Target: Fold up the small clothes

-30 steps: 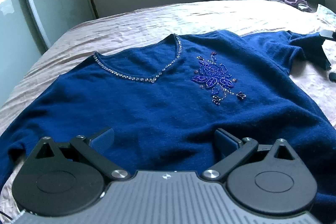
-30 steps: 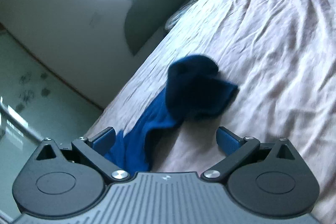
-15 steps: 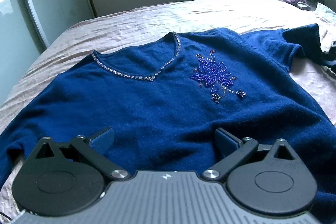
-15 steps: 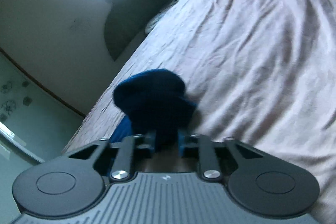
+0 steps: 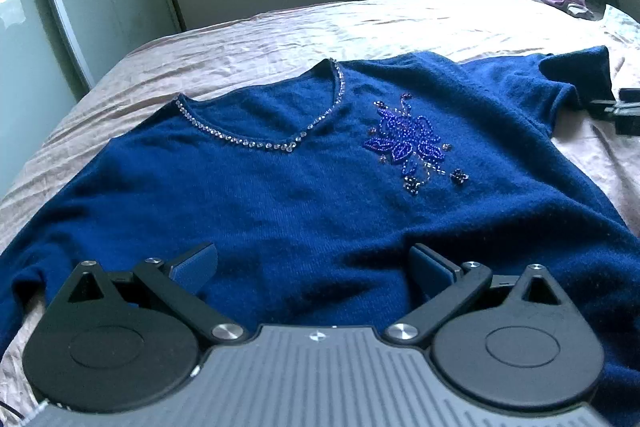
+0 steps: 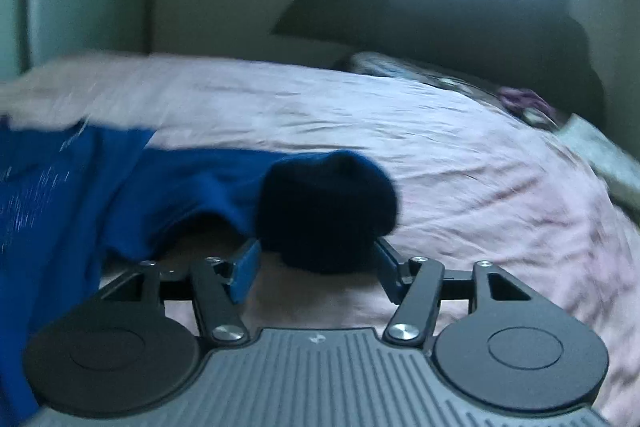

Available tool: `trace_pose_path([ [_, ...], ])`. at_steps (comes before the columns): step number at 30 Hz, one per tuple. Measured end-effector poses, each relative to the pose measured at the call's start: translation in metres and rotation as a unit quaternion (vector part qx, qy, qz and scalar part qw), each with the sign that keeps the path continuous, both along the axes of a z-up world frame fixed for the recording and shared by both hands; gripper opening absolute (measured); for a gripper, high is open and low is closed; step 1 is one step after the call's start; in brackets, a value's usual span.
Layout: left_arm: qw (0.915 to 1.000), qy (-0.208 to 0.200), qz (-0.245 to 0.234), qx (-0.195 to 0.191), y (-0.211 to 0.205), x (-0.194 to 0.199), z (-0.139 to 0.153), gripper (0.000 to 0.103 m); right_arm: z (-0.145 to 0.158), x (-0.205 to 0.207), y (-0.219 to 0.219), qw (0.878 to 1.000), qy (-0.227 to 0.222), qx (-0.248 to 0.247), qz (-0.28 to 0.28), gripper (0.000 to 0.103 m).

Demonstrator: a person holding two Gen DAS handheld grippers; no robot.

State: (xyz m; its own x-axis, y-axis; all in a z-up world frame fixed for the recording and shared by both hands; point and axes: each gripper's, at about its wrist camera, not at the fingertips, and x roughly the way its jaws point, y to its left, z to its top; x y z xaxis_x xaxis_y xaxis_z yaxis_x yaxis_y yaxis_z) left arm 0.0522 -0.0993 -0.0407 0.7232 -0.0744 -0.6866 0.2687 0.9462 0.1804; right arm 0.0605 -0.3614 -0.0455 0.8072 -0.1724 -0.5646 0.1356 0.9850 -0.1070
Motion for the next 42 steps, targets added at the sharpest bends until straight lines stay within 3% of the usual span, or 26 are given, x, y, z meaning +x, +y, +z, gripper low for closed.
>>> trace_pose_path([
  [3, 1.0000, 0.001, 0.001, 0.001, 0.000, 0.001, 0.000, 0.103, -0.009, 0.007, 0.006, 0.999, 0.021, -0.042, 0.009, 0.060],
  [5, 1.0000, 0.000, 0.000, 0.002, -0.001, 0.000, -0.001, 0.103, -0.013, 0.013, -0.003, 0.999, 0.022, -0.036, 0.012, 0.058],
  [7, 1.0000, 0.000, 0.001, 0.003, -0.002, 0.000, -0.001, 0.103, -0.015, 0.017, -0.009, 0.999, 0.017, -0.024, 0.023, 0.049],
  [9, 1.0000, 0.001, 0.001, 0.003, -0.002, 0.001, -0.001, 0.102, -0.016, 0.016, -0.012, 0.999, 0.014, -0.014, 0.034, 0.022],
  [11, 1.0000, 0.001, 0.001, 0.003, -0.001, 0.001, 0.000, 0.103, -0.015, 0.015, -0.015, 1.000, 0.012, -0.002, 0.028, 0.010],
  [15, 1.0000, 0.003, 0.001, 0.001, 0.000, 0.001, 0.000, 0.103, -0.006, 0.002, -0.043, 0.995, -0.016, 0.103, 0.000, 0.006],
  [17, 1.0000, 0.002, 0.001, 0.001, 0.001, 0.001, 0.001, 0.103, -0.001, -0.008, -0.069, 0.979, -0.034, 0.198, -0.013, 0.006],
  [20, 1.0000, -0.001, 0.002, 0.003, 0.003, 0.001, 0.002, 0.103, 0.003, -0.020, -0.101, 0.947, -0.060, 0.315, -0.025, 0.006],
  [23, 1.0000, -0.004, 0.006, 0.003, 0.005, 0.002, 0.005, 0.103, 0.006, -0.032, -0.133, 0.905, -0.095, 0.413, -0.039, 0.005],
  [25, 0.9999, -0.007, 0.008, 0.004, 0.006, 0.003, 0.008, 0.103, 0.010, -0.037, -0.147, 0.888, -0.112, 0.442, -0.048, 0.005],
  [26, 0.9999, -0.009, 0.009, 0.003, 0.006, 0.003, 0.009, 0.103, 0.015, -0.040, -0.149, 0.892, -0.116, 0.434, -0.056, 0.005],
  [27, 0.9999, -0.010, 0.010, 0.002, 0.007, 0.003, 0.010, 0.103, 0.023, -0.042, -0.144, 0.908, -0.115, 0.398, -0.061, 0.007],
  [29, 0.9999, -0.009, 0.010, 0.002, 0.007, 0.003, 0.011, 0.103, 0.037, -0.040, -0.119, 0.954, -0.090, 0.281, -0.050, 0.009],
  [31, 0.9999, -0.006, 0.009, 0.004, 0.007, 0.002, 0.010, 0.103, 0.039, -0.036, -0.088, 0.982, -0.056, 0.180, -0.024, 0.027],
  [32, 0.9999, -0.004, 0.008, 0.005, 0.006, 0.003, 0.009, 0.103, 0.038, -0.034, -0.075, 0.987, -0.045, 0.151, -0.012, 0.044],
  [34, 1.0000, -0.001, 0.005, 0.007, 0.004, 0.002, 0.007, 0.103, 0.032, -0.028, -0.057, 0.991, -0.037, 0.127, 0.001, 0.048],
  [39, 0.9999, -0.002, 0.000, 0.012, 0.001, -0.001, 0.007, 0.103, 0.016, 0.003, -0.048, 0.978, -0.042, 0.202, 0.001, 0.048],
  [42, 0.9999, -0.003, 0.002, 0.017, 0.003, -0.002, 0.008, 0.103, 0.002, 0.030, -0.041, 0.985, -0.014, 0.168, -0.021, 0.048],
])
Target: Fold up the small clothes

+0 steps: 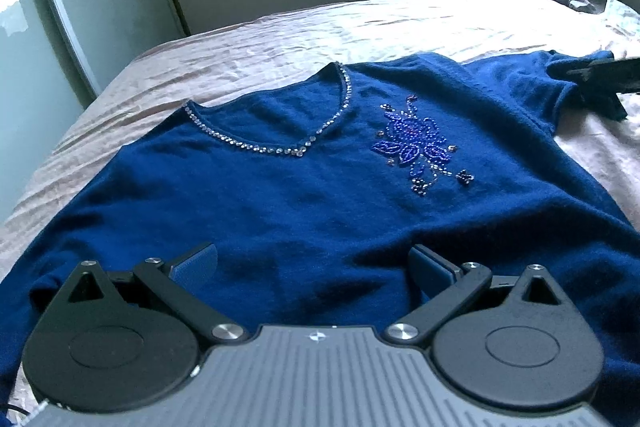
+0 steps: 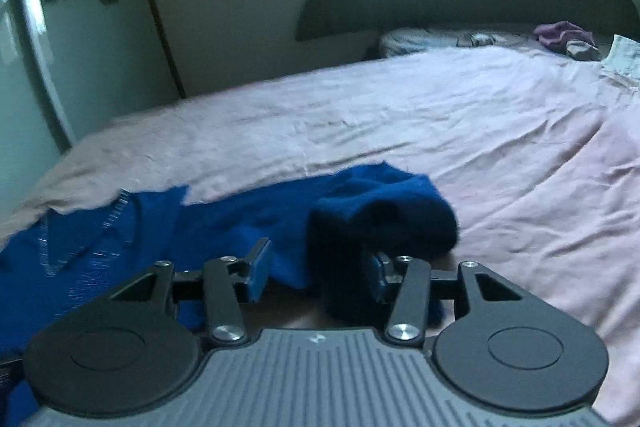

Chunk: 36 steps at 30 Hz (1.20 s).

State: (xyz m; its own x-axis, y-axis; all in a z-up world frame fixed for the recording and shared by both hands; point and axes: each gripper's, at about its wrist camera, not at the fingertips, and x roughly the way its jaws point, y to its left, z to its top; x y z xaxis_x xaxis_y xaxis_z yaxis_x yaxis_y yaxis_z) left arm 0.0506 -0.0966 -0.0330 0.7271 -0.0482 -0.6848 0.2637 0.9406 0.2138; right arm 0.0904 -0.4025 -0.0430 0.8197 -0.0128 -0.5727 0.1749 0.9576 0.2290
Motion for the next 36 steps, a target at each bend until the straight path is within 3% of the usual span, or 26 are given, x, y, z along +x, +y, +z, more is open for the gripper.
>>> trace_pose_path([
  [4, 1.0000, 0.001, 0.008, -0.003, 0.005, 0.003, 0.001, 0.103, -0.013, 0.014, 0.022, 0.993, 0.023, -0.114, 0.008, 0.047],
  [5, 0.9999, 0.002, 0.009, -0.005, 0.006, 0.004, 0.001, 0.103, -0.013, 0.013, 0.024, 0.992, 0.025, -0.122, 0.011, 0.044],
  [6, 0.9999, 0.002, 0.010, -0.007, 0.007, 0.004, 0.002, 0.103, -0.011, 0.011, 0.021, 0.994, 0.024, -0.111, 0.007, 0.022],
  [7, 0.9999, 0.001, 0.009, -0.008, 0.007, 0.004, 0.002, 0.103, -0.010, 0.009, 0.014, 0.995, 0.022, -0.092, -0.004, 0.011],
  [8, 0.9999, 0.001, 0.009, -0.008, 0.008, 0.004, 0.002, 0.103, -0.009, 0.007, 0.004, 0.998, 0.015, -0.059, -0.014, 0.008],
  [10, 0.9999, 0.001, 0.008, -0.008, 0.008, 0.004, 0.002, 0.103, -0.009, -0.004, -0.029, 0.997, -0.010, 0.063, -0.042, 0.007],
  [14, 0.9999, 0.001, 0.010, -0.010, 0.010, 0.004, 0.002, 0.103, -0.015, -0.033, -0.088, 0.962, -0.066, 0.248, -0.097, 0.007],
  [18, 0.9998, -0.002, 0.015, -0.015, 0.013, 0.004, 0.005, 0.103, -0.015, -0.061, -0.128, 0.920, -0.117, 0.349, -0.132, 0.007],
  [26, 0.9996, -0.004, 0.023, -0.016, 0.020, 0.004, 0.007, 0.103, 0.001, -0.096, -0.167, 0.892, -0.168, 0.383, -0.173, 0.006],
  [31, 0.9995, -0.011, 0.028, -0.012, 0.023, 0.005, 0.010, 0.103, 0.006, -0.098, -0.159, 0.872, -0.180, 0.434, -0.134, 0.006],
  [36, 0.9993, -0.012, 0.035, -0.006, 0.027, 0.005, 0.009, 0.103, 0.013, -0.082, -0.126, 0.865, -0.174, 0.465, -0.073, 0.007],
])
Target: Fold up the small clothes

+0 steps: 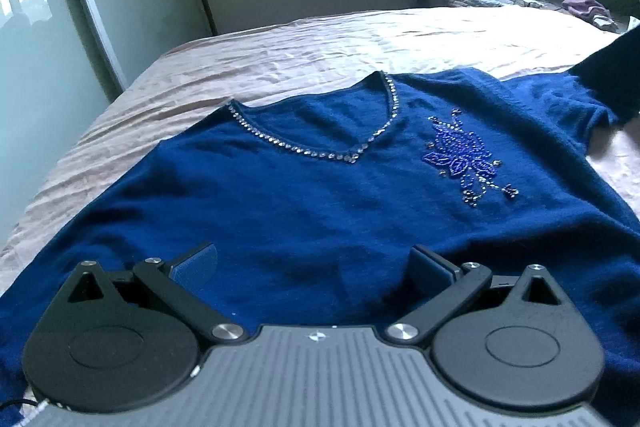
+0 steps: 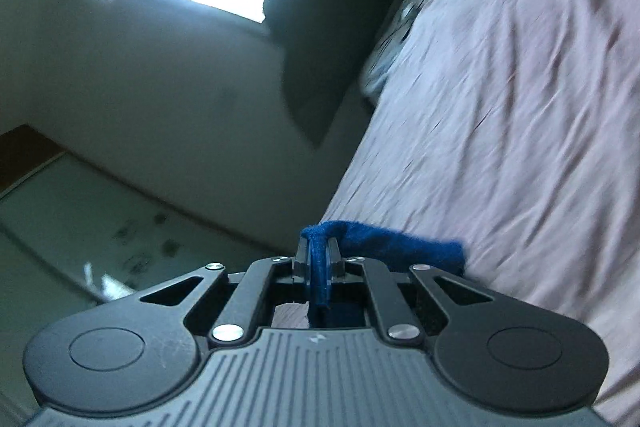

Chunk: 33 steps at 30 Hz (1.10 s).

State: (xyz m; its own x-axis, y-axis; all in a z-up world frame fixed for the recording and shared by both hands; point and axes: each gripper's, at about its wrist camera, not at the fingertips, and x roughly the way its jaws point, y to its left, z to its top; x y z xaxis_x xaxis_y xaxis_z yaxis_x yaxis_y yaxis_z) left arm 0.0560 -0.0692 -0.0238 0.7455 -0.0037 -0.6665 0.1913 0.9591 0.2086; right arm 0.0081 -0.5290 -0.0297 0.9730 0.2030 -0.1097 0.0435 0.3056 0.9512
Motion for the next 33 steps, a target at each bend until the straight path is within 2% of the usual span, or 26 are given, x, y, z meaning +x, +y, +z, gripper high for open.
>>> trace_pose_path([
  [4, 1.0000, 0.002, 0.007, 0.004, 0.004, 0.002, -0.002, 0.103, 0.003, 0.020, 0.029, 0.998, -0.012, 0.011, 0.052, 0.007],
  [8, 0.9998, 0.000, 0.014, 0.011, 0.008, 0.002, -0.003, 0.103, 0.009, 0.042, 0.064, 0.995, -0.011, -0.002, 0.104, 0.007],
  [14, 0.9996, -0.003, 0.021, 0.021, 0.012, 0.004, -0.005, 0.103, 0.023, 0.073, 0.116, 0.983, -0.003, -0.080, 0.164, 0.007],
  [17, 0.9995, -0.004, 0.024, 0.022, 0.014, 0.004, -0.006, 0.103, 0.032, 0.076, 0.142, 0.977, -0.006, -0.098, 0.191, 0.007],
  [27, 0.9993, -0.001, 0.032, 0.017, 0.023, 0.007, -0.009, 0.103, 0.037, 0.093, 0.175, 0.968, -0.028, -0.063, 0.243, 0.007],
  [33, 0.9994, -0.001, 0.032, 0.015, 0.025, 0.006, -0.009, 0.103, 0.045, 0.096, 0.195, 0.961, -0.044, -0.059, 0.265, 0.007],
])
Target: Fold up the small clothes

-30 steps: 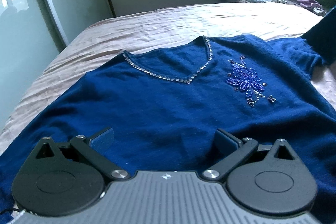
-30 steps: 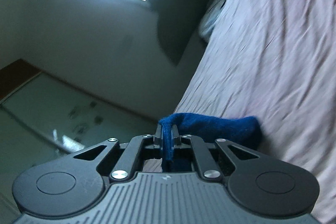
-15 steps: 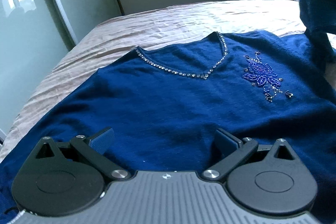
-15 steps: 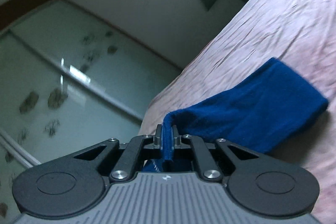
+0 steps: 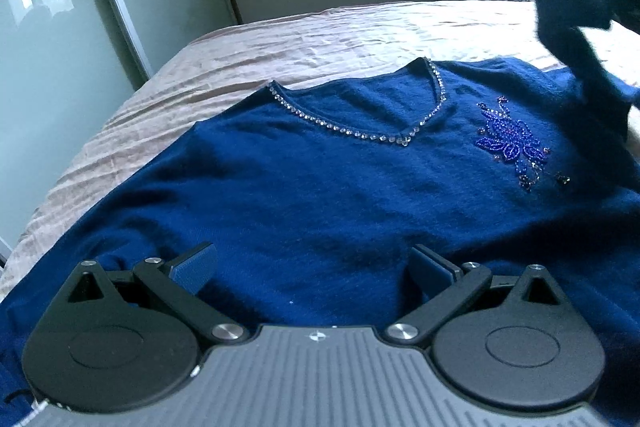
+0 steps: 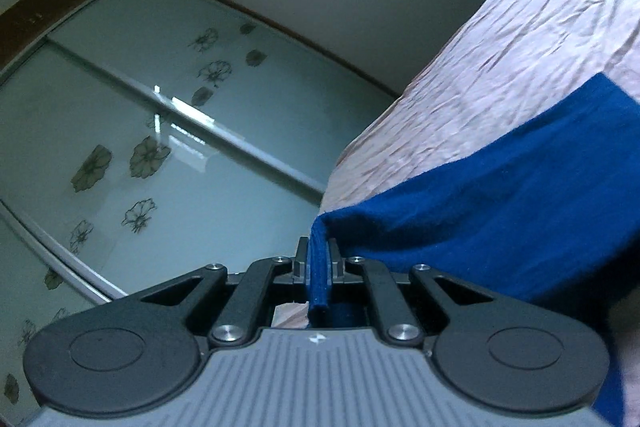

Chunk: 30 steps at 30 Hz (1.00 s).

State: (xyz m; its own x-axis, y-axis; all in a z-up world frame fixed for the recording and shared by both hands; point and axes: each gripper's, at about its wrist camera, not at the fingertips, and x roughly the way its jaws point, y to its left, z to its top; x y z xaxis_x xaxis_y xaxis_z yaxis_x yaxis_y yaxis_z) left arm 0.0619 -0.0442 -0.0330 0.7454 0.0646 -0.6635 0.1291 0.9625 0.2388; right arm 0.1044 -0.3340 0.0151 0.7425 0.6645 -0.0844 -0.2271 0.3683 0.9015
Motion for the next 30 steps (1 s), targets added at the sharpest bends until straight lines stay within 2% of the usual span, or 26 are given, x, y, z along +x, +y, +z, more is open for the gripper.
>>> trace_pose_path([
  [18, 0.9998, -0.010, 0.017, 0.000, 0.024, -0.006, 0.004, 0.103, -0.005, 0.028, 0.070, 0.997, 0.013, -0.001, 0.075, 0.007],
  [30, 0.9963, -0.040, 0.073, 0.019, 0.069, -0.029, 0.020, 0.103, -0.020, 0.060, 0.129, 0.991, 0.046, -0.015, 0.125, 0.008],
])
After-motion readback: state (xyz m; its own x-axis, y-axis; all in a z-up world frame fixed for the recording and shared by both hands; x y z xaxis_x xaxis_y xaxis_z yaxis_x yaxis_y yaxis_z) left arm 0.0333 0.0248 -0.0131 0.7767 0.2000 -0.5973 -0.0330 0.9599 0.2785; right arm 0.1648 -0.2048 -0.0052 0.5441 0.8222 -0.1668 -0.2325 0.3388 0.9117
